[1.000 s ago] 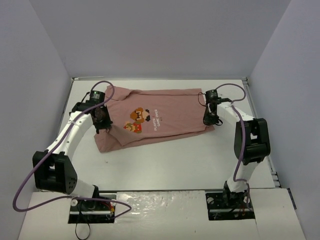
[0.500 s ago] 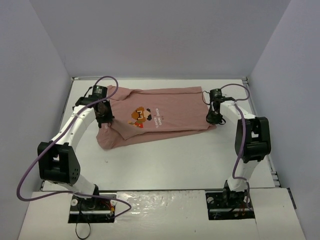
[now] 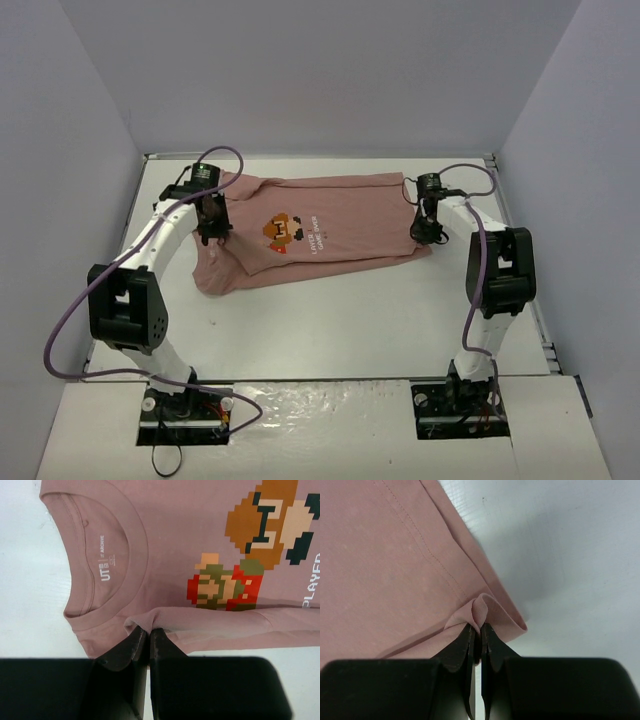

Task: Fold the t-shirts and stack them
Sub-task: Fold the flattened tshirt in 1/3 of the way

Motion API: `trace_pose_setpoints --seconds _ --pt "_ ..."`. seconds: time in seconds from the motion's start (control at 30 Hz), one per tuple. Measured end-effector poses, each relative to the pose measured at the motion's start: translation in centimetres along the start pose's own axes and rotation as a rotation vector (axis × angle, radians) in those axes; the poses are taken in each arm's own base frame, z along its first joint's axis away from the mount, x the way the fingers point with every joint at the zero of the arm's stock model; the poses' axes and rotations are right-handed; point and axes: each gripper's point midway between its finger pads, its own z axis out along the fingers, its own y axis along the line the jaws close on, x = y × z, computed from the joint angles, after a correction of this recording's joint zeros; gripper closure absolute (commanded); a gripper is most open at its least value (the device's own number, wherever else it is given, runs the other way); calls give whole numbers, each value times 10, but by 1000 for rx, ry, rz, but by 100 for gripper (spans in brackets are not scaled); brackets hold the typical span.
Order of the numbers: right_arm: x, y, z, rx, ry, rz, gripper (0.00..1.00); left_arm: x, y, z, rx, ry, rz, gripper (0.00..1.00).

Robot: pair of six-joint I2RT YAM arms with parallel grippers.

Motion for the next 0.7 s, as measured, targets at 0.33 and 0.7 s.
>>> trace_pose_setpoints --seconds 0.33,0.7 --pt "-11 9 4 -34 6 34 90 -13 -4 5 5 -13 13 100" --pt "-40 -2 0 -93 -7 175 67 -34 -5 13 4 -36 6 93"
